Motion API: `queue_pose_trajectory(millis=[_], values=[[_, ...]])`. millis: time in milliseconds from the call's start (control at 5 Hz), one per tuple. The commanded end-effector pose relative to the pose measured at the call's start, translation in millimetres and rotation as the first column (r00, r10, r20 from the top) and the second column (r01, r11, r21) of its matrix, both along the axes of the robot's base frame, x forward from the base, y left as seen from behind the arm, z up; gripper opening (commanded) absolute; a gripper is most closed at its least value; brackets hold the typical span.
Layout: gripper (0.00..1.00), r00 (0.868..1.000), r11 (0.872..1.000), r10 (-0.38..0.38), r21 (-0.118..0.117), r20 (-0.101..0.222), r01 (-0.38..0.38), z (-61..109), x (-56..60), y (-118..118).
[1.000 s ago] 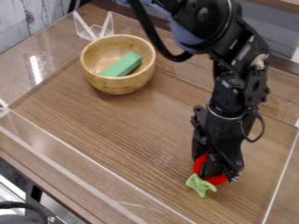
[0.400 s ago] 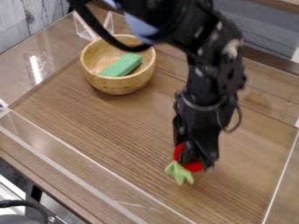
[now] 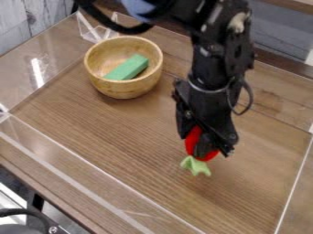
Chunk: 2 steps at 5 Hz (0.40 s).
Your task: Move the red object to the left side of the table
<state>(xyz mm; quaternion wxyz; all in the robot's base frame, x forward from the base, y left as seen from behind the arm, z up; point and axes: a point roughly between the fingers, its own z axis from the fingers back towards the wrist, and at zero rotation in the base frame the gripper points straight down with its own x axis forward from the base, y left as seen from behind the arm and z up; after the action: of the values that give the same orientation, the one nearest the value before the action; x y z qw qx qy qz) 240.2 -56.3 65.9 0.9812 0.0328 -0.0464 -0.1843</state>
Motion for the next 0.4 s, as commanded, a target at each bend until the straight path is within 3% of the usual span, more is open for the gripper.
queue_pose_trajectory(millis=[0,200], values=[[1.00,0.997,0.997,0.075,-0.026,0.023,-0.074,-5.2,0.4,-8.8],[0.00,0.996,0.996,0.082,-0.040,0.019,-0.081,-3.6,3.5,-8.3]])
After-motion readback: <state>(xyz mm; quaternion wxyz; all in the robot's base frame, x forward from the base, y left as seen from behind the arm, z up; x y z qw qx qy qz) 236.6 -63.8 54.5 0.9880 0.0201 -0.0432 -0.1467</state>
